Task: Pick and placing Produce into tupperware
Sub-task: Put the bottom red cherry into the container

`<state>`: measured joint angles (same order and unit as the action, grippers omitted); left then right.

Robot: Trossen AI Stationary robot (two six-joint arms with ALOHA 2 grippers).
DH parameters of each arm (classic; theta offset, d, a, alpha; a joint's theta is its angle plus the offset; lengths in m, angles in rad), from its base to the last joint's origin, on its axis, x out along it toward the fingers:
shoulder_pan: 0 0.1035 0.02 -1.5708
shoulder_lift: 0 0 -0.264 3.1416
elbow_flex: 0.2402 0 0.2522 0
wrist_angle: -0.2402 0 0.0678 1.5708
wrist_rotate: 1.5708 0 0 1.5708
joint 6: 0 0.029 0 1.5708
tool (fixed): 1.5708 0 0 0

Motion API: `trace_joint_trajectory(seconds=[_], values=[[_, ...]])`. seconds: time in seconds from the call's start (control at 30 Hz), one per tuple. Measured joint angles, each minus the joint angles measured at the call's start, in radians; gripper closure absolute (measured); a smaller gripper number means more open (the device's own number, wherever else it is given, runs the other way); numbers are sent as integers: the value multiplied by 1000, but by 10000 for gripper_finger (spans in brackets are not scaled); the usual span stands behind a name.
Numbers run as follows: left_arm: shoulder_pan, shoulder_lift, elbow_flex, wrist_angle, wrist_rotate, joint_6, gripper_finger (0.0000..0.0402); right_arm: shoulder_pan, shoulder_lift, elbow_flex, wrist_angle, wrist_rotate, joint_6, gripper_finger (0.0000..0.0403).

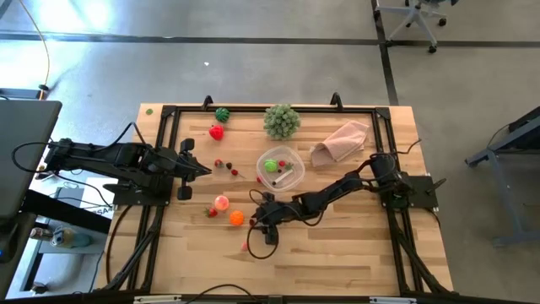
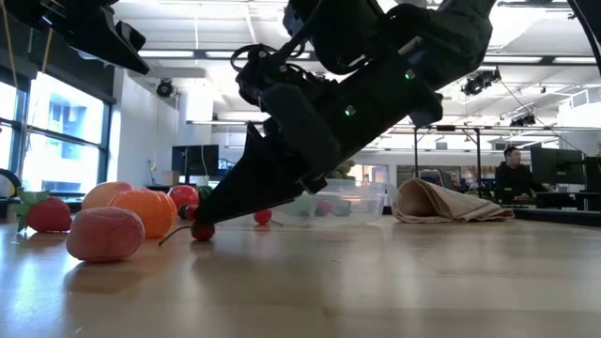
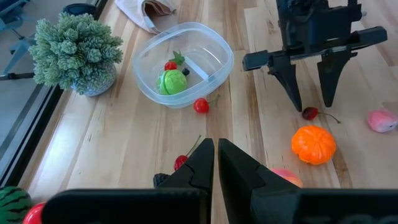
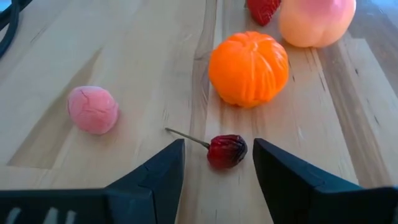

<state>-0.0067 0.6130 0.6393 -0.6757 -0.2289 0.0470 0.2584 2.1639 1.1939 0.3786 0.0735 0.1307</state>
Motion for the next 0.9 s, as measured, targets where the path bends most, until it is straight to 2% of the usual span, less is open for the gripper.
trace_joint_trajectory(seconds=[0.33,0.5,0.73,0.9], values=[[0,0,0,0,0,0,387,-7,19,4,22,-5,-27,220],[0,0,0,0,0,0,387,-13,64,56,8,-23,-27,220],[0,0,0,0,0,0,387,-13,92,152,-149,-10,-46,220],[0,0,0,0,0,0,387,-13,89,155,-168,-12,-44,220]])
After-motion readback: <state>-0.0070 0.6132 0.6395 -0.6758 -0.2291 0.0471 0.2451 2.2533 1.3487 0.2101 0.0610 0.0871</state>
